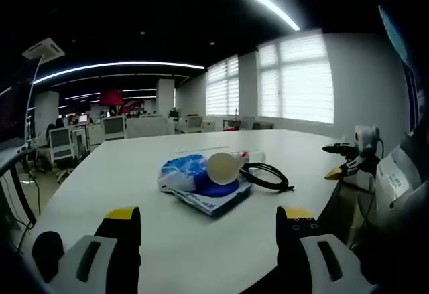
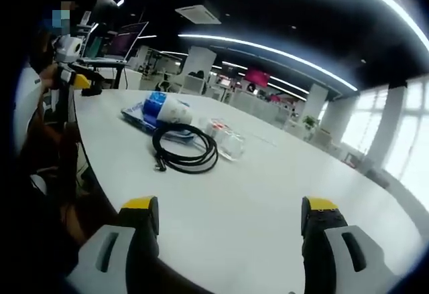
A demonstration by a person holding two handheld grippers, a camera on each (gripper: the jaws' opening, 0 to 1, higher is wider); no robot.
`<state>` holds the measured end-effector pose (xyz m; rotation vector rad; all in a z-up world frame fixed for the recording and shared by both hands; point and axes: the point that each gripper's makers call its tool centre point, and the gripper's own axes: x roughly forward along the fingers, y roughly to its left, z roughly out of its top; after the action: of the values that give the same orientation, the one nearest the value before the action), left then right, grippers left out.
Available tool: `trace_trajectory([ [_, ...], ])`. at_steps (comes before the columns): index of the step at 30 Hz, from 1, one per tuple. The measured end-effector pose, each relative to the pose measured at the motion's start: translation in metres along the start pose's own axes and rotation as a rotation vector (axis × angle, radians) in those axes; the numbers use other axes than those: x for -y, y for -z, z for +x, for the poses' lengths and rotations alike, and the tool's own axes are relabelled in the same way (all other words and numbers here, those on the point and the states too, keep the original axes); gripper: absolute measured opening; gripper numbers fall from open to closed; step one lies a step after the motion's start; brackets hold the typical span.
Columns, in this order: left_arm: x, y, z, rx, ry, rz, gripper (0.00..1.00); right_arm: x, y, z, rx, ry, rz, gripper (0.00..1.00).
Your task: Arrange the tabletop items into an orderly group along one side of the table until the central work area is clear of visible clutter.
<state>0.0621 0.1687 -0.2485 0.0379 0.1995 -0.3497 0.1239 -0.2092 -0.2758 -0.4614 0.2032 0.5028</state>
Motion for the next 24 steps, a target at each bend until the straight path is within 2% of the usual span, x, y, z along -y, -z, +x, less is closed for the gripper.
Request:
trace_trajectory([
  [3, -0.0017, 0.002, 0.0001, -0.011, -0.007, 0.0, 0.83, 0.0016, 0.0001, -0.0005, 0.0, 0.014, -0.02, 0.84],
  [10, -0.0007, 0.0012, -0.001, -0.008, -0.007, 0.003, 0.83, 0.0054, -0.0005, -0.0025, 0.008, 0.023, -0.001, 0.84],
  [21, -0.0006, 0.0042, 0.0009, -0.026, -0.007, 0.012, 0.83, 0.002, 0.0028, -0.0007, -0.001, 0.0, 0.0, 0.84],
  [24, 0.0004, 0.0017, 0.0018, -0.009, 0.001, 0.005, 0.83, -0.001, 0.0003, 0.0, -0.001, -0.009, -0.016, 0.84],
])
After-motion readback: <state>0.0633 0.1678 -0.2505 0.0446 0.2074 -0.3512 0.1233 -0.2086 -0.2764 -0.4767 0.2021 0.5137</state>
